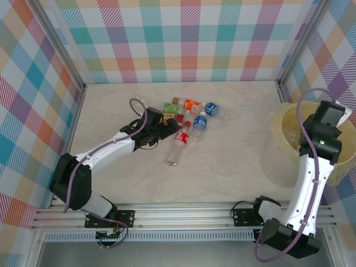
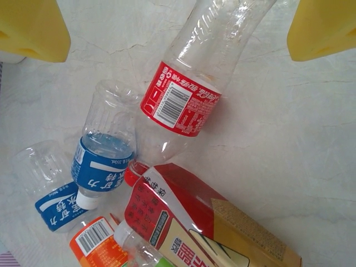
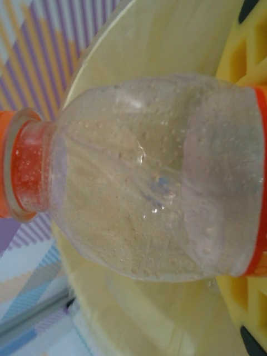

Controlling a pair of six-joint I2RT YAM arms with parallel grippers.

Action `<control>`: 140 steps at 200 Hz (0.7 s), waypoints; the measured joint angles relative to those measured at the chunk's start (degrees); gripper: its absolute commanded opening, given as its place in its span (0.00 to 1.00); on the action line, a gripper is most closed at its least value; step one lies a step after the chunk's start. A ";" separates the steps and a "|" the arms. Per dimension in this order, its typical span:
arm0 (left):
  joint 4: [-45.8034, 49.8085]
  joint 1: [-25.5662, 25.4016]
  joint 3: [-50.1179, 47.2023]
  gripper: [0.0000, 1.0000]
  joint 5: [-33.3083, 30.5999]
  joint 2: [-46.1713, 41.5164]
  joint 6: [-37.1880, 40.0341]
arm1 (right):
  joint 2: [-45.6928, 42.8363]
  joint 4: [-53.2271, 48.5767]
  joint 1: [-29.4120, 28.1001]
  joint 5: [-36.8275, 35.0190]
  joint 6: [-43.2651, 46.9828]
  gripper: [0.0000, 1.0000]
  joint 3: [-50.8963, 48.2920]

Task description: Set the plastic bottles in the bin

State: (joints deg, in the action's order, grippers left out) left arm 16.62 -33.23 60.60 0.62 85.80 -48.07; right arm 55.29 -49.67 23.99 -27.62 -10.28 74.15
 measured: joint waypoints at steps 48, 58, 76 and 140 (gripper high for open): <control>1.44 0.00 0.09 1.00 0.00 0.04 0.39 | -8.74 6.08 0.04 -5.73 -0.81 0.54 -11.32; 1.42 0.00 0.09 1.00 0.00 0.11 0.39 | -9.35 7.02 0.04 -6.25 -0.98 0.62 -12.22; 1.46 0.00 0.22 1.00 0.00 0.50 0.39 | -9.25 8.00 0.04 -6.73 -1.18 0.73 -12.55; 1.42 0.00 0.33 1.00 0.00 1.16 0.39 | -9.03 10.21 0.04 -6.86 -2.60 0.91 -12.55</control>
State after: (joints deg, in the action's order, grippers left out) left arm 18.04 -33.23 60.93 0.62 86.96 -47.68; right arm 46.26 -39.46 24.03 -34.48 -12.88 61.60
